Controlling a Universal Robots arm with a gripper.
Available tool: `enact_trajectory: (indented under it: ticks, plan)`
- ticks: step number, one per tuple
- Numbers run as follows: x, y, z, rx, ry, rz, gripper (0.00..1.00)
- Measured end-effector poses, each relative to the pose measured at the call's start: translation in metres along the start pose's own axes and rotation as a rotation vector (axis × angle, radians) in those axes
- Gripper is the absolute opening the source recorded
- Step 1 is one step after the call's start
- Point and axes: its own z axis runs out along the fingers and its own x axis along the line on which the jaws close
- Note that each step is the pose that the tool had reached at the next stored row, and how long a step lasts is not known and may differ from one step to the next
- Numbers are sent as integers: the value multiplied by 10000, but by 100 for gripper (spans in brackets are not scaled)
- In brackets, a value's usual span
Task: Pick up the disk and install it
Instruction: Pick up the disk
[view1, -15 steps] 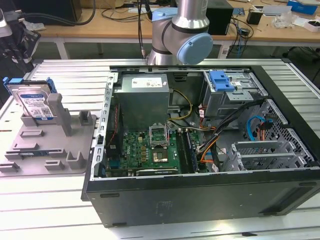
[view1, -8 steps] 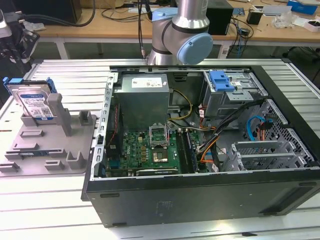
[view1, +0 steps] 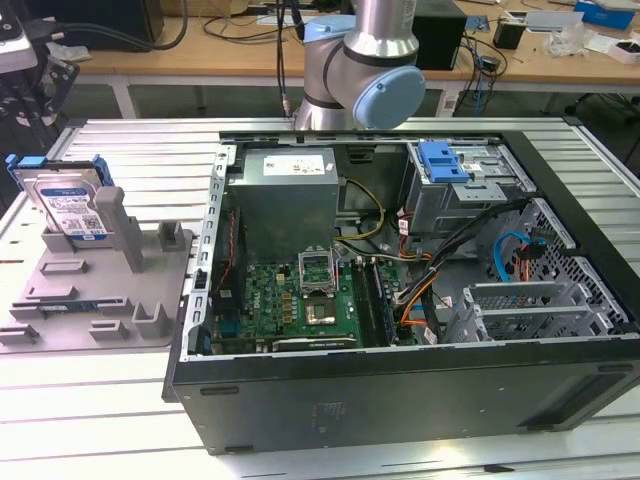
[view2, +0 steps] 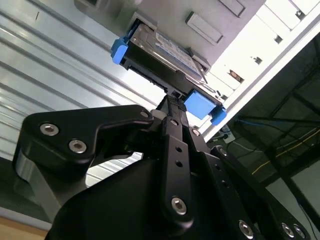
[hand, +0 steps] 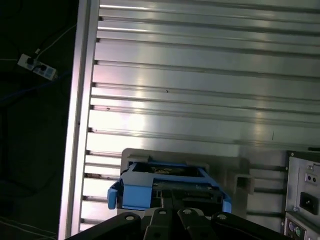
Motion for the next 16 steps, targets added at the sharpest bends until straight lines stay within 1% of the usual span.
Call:
enact_trajectory:
  ticks: [3, 6, 8, 11, 13, 14, 16]
  plan:
    - [22, 2, 0, 14, 4, -226, 11]
    - [59, 6, 0, 29, 12, -450, 11]
    - [86, 8, 1, 32, 14, -608, 24]
    - [94, 9, -6, 36, 19, -747, 42]
    - [95, 9, -7, 38, 18, -862, 42]
    - [95, 9, -8, 39, 20, -917, 48]
    - [95, 9, -10, 45, 28, -1135, 48]
